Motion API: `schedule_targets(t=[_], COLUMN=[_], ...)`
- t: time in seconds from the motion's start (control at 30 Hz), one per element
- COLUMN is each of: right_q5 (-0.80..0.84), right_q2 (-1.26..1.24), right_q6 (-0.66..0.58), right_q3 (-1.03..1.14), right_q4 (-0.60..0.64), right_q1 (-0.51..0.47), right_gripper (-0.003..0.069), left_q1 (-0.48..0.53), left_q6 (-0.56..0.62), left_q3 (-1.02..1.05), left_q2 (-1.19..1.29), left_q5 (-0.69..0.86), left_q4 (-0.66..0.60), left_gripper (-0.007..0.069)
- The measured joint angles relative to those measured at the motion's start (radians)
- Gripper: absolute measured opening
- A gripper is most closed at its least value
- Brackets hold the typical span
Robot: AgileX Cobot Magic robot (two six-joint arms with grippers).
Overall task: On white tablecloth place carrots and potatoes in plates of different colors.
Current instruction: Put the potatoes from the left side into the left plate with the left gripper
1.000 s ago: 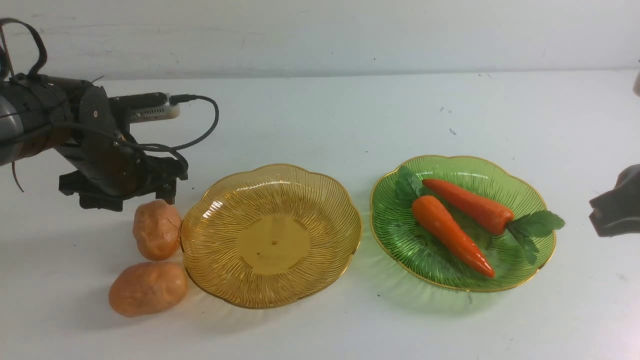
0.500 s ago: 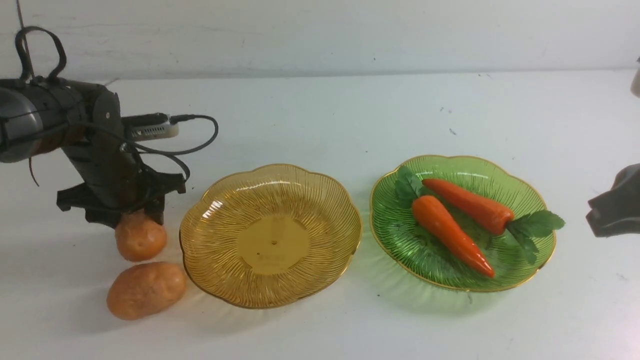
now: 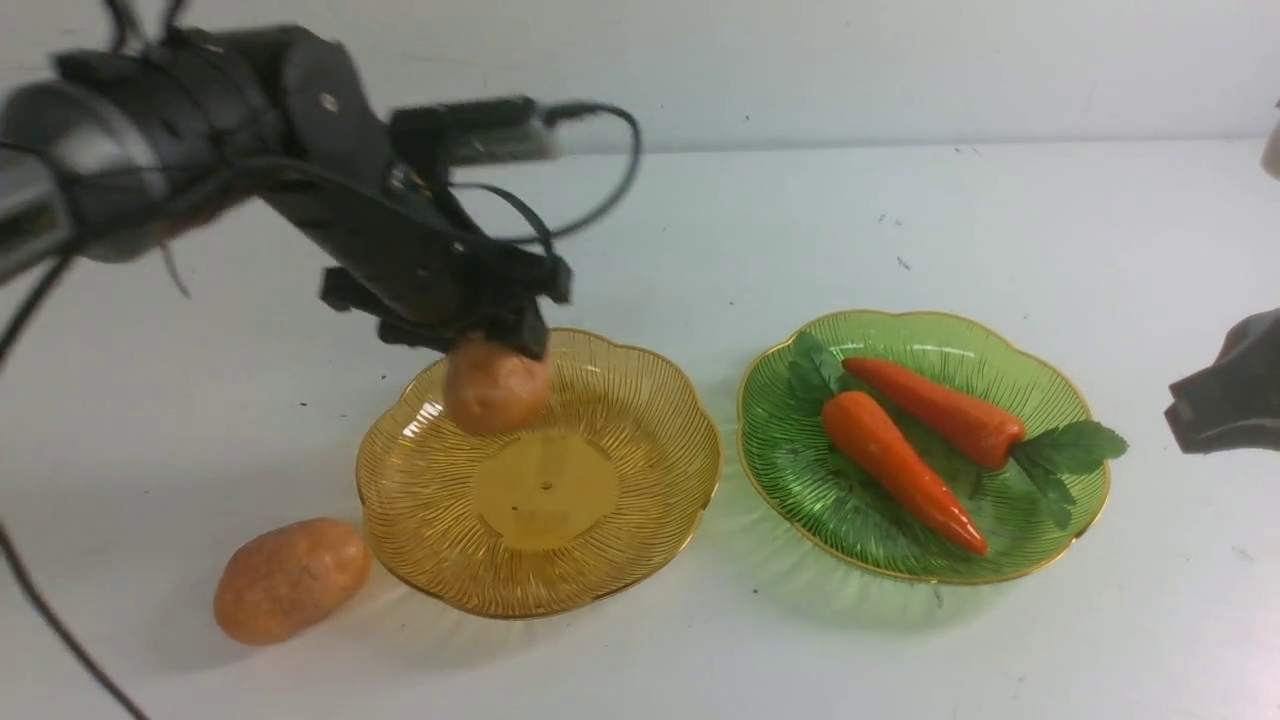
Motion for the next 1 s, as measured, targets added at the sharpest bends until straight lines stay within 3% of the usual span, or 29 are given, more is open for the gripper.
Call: schedule_targets(t=[0.13,0.33,0.4,0.47,0.53,0.57,0.6,0.63,0.7,0.73,0.83,1.0], right_q5=[-0.008,-0.009,-0.009,-0.009,-0.009,-0.009,-0.008,-0.008,-0.008,-0.003,0.012,0.017], right_q2=[0.0,0.0,0.0,0.0,0.0,0.0,0.0,0.0,0.0,0.0,0.0,0.0], right_q6=[0.0,-0.001,-0.001,-0.001,-0.002,-0.002,-0.003,-0.004,-0.007,-0.011,-0.018,-0.023], right_q3=[0.0,0.0,0.0,0.0,0.0,0.0,0.0,0.0,0.0,0.0,0.0,0.0], right_q4=[0.0,0.0,0.0,0.0,0.0,0.0,0.0,0.0,0.0,0.0,0.0,0.008], right_q1=[0.0,0.0,0.0,0.0,0.0,0.0,0.0,0.0,0.0,0.0,0.0,0.0], right_gripper=[-0.0015,-0.0015,-0.0015,-0.0015,-0.0015,-0.0015,-0.0015,-0.0015,-0.0015,-0.0015,-0.0015,-0.0015], left_q1=[-0.074,-0.079,-0.079,-0.079,-0.079,-0.079,-0.079,-0.077,-0.06,-0.046,0.013,0.105], left_q6=[0.044,0.042,0.042,0.042,0.044,0.067,0.067,0.096,0.137,0.154,0.181,0.194], left_q3=[0.001,-0.006,-0.02,-0.087,-0.13,-0.173,-0.175,-0.169,-0.104,-0.059,0.111,0.351], left_q2=[0.076,0.064,0.051,0.004,-0.011,-0.041,-0.041,-0.081,-0.139,-0.176,-0.282,-0.45], left_q5=[-0.022,-0.025,0.002,0.125,0.217,0.324,0.331,0.368,0.378,0.383,0.386,0.368], left_q4=[0.061,0.099,0.1,0.105,0.119,0.165,0.171,0.247,0.299,0.304,0.289,0.224], left_gripper=[0.0454,0.0653,0.0672,0.0679,0.0652,0.0553,0.0553,0.0344,0.0124,0.0063,0.001,0.0015])
